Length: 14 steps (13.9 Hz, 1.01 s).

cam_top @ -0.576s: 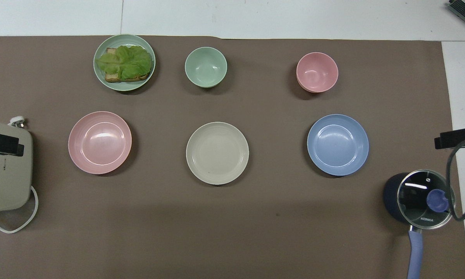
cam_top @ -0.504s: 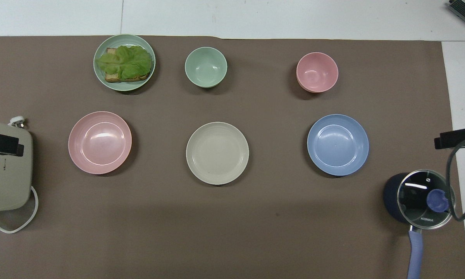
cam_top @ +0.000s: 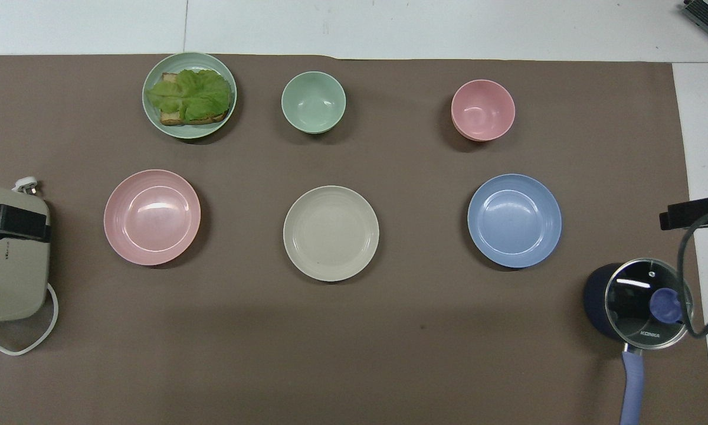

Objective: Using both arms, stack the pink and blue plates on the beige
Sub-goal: 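Move the left gripper toward the pink plate's near rim, then grasp the pink plate's rim with the left gripper and lift it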

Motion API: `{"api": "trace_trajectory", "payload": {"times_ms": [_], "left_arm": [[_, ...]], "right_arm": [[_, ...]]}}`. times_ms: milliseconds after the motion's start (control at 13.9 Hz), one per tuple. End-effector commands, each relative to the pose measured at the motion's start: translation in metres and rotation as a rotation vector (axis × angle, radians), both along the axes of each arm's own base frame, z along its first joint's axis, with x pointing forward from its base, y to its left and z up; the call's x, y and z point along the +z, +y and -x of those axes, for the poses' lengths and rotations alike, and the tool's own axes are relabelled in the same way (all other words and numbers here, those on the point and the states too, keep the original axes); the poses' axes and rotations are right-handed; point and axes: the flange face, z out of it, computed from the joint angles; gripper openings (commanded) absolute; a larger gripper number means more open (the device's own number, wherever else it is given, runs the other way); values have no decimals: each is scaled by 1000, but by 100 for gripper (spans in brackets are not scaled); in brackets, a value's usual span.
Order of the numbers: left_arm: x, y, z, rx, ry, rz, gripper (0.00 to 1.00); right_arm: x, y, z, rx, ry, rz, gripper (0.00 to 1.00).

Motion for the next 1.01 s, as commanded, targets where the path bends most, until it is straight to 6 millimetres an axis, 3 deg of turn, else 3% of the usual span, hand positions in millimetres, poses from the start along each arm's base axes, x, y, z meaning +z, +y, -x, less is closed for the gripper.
{"api": "trace_trajectory", "payload": {"times_ms": [0,432,647,935], "left_arm": [[-53,2,-1,15,-17,10,100],[-154,33,-16,70,-19,8,100],[-221,40,-36,71,28,5,100],[-267,43,-49,72,28,2,100]], "right_arm": [[2,-1,5,-13,-13,-4,100],[1,-1,6,-11,-7,-8,100],[0,-4,7,-13,3,-8,100],[0,-6,8,-16,6,-8,100]]}}
